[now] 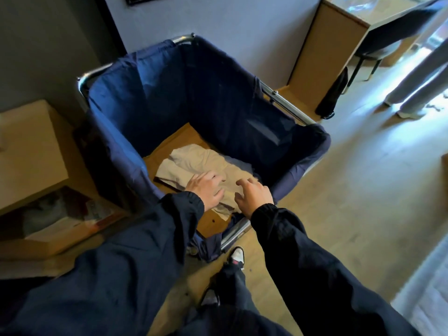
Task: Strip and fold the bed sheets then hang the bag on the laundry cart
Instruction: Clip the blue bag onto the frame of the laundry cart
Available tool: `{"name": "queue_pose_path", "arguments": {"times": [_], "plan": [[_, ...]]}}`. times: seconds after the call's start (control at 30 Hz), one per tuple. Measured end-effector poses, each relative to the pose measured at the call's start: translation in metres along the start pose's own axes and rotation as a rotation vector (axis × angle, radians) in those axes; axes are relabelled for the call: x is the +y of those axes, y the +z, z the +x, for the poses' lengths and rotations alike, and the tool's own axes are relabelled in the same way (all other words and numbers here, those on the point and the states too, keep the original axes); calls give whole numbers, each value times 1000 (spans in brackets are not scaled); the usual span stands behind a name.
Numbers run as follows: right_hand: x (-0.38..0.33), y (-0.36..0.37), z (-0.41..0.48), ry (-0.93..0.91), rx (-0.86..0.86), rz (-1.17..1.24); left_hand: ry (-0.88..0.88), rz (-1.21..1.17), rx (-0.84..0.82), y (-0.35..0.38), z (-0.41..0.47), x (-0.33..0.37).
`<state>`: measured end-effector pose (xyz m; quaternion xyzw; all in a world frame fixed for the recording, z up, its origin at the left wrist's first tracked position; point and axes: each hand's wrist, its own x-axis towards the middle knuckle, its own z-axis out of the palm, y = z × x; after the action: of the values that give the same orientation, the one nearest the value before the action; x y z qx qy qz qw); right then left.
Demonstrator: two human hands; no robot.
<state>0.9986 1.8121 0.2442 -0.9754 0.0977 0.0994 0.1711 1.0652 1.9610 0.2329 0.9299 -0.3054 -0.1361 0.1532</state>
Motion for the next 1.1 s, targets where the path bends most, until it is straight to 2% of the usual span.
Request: {"name": "queue_pose_path", "arguments": {"times": [0.23,0.43,0.57,0.8,0.97,1.1], "plan": [[45,10,-52,108,69,101,23,-34,-85,31,-22,52],[87,35,-67,190,-30,275,-38,-82,-155,65,-16,89],[108,49,-66,245,-71,397,-140,-72,-102,81,-7,99],[132,92,-56,284,-273,567,-271,33,-81,101,7,116],[132,120,-51,281,-275,705,-283,-18,10,112,13,116],[127,139,-50,345,-210,907,-297,-91,156,112,16,112]]}}
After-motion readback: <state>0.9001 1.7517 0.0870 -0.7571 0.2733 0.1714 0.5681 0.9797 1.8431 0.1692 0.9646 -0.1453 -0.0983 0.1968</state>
